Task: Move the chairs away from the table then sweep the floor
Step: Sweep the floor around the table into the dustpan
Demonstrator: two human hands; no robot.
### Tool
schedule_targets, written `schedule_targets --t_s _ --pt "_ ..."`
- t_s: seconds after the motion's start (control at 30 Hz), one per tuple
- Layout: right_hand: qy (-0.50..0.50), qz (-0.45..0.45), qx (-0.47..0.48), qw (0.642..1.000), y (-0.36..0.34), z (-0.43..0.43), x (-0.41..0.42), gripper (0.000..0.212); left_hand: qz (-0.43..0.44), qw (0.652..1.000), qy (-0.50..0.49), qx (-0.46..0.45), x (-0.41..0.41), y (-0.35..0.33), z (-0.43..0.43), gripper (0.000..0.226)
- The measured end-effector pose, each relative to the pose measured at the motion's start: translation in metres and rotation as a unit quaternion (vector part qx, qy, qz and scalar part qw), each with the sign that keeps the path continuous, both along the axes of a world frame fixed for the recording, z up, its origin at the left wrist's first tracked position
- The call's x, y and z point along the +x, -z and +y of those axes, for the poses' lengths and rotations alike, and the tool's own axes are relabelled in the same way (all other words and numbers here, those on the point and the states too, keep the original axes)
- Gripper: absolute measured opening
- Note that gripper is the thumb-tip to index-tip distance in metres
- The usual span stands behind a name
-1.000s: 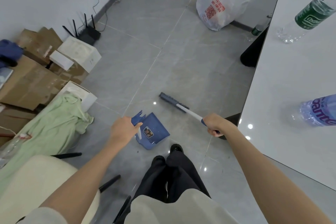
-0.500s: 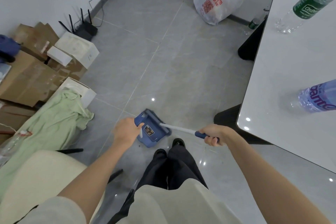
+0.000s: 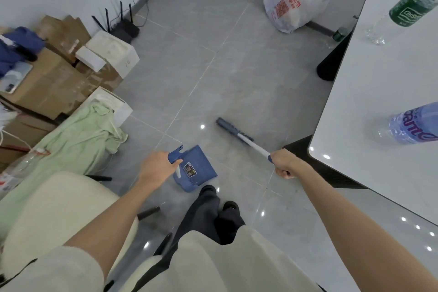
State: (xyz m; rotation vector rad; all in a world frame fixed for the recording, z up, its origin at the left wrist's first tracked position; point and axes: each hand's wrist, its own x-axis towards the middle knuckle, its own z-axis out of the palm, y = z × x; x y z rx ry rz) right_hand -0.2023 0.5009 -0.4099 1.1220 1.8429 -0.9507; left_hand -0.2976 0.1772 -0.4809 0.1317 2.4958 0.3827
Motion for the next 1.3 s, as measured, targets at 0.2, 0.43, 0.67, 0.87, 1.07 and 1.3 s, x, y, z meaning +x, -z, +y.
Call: schedule_targets --t_s 0.2,0.43,0.67,0.87,1.07,1.3 --pt "0.017 -0.013 -0.013 1.0 0.033 0.003 0.039 0.034 0.015 0.999 -0.018 -0.032 0.017 0.002 0.005 0.037" --pt "-0.019 -0.089 -0.087 0.992 0.036 -0.039 0.043 0.027 0.02 0.999 -0.007 -0.03 0.026 0.0 0.014 0.037" --pt "0.105 -0.155 -0.224 0.957 0.002 -0.05 0.006 0.039 0.031 0.999 -0.01 -0.024 0.031 -0.004 0.014 0.039" --pt "0.138 -0.115 -0.289 0.94 -0.031 -0.042 -0.011 0.022 0.014 1.0 -0.005 0.02 0.039 -0.013 0.02 0.037" --pt "0.129 0.072 -0.326 0.934 -0.05 -0.033 -0.002 0.027 0.008 0.998 0.014 0.054 0.037 -0.03 0.034 0.036" --pt "0.029 0.253 -0.218 0.942 -0.068 -0.024 0.025 0.029 0.012 0.991 0.129 0.041 0.024 -0.056 0.075 0.041"
